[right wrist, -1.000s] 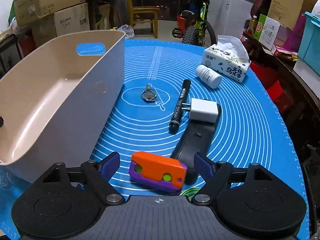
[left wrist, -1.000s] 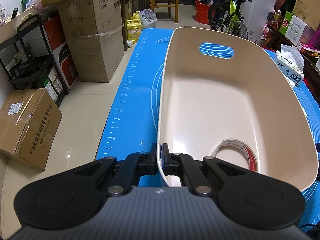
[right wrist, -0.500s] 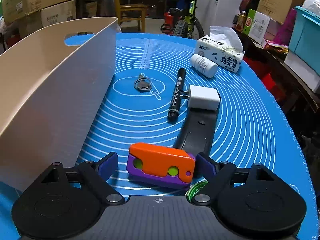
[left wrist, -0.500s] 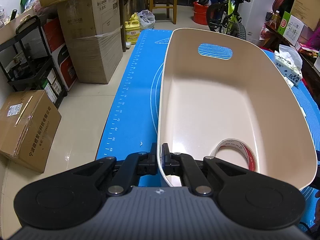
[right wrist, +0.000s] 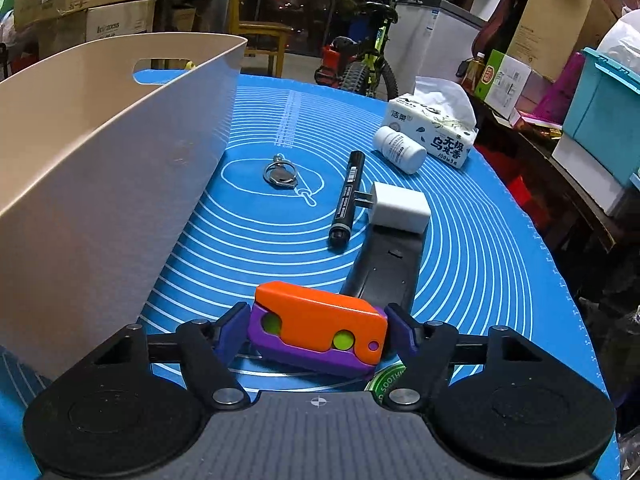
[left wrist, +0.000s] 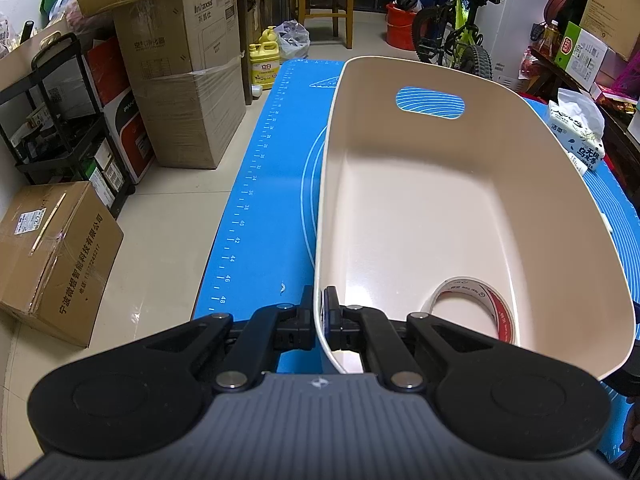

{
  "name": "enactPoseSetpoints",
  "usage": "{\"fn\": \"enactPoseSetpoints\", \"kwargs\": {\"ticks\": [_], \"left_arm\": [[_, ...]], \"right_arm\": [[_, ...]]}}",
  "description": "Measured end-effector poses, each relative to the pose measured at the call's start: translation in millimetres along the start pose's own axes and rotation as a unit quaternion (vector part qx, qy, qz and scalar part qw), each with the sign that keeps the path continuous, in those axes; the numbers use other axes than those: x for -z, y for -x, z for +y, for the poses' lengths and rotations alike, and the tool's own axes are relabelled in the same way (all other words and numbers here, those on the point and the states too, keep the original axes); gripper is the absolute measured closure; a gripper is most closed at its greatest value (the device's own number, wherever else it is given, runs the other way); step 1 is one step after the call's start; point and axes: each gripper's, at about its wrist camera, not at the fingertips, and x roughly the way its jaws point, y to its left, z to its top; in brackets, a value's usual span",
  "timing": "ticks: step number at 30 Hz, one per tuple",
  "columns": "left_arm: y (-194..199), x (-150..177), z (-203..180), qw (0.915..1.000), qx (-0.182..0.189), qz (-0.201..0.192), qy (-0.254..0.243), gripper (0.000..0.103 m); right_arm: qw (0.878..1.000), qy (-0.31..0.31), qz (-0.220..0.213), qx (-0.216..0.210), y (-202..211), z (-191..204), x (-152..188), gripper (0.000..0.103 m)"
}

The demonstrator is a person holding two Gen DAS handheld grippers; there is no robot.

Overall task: Organize rigid objects
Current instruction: 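Grasp the orange-purple toy with the right gripper, then lower the orange-purple toy into the bin and release it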

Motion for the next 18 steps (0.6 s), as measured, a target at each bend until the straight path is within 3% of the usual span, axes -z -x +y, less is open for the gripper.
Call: {"fn": "enactPoseSetpoints", "kwargs": {"ticks": [11,18], "left_arm": [[0,0,0,1.0000,0.000,0.000,0.000,0.098],[0,0,0,1.0000,0.000,0.000,0.000,0.098]], "right_arm": [[0.999,-0.017,-0.042,-0.015,28,-11,-15,0.029],[0.995,-0.032,-0.090,-0.036,58,-19,-39,0.029]]}}
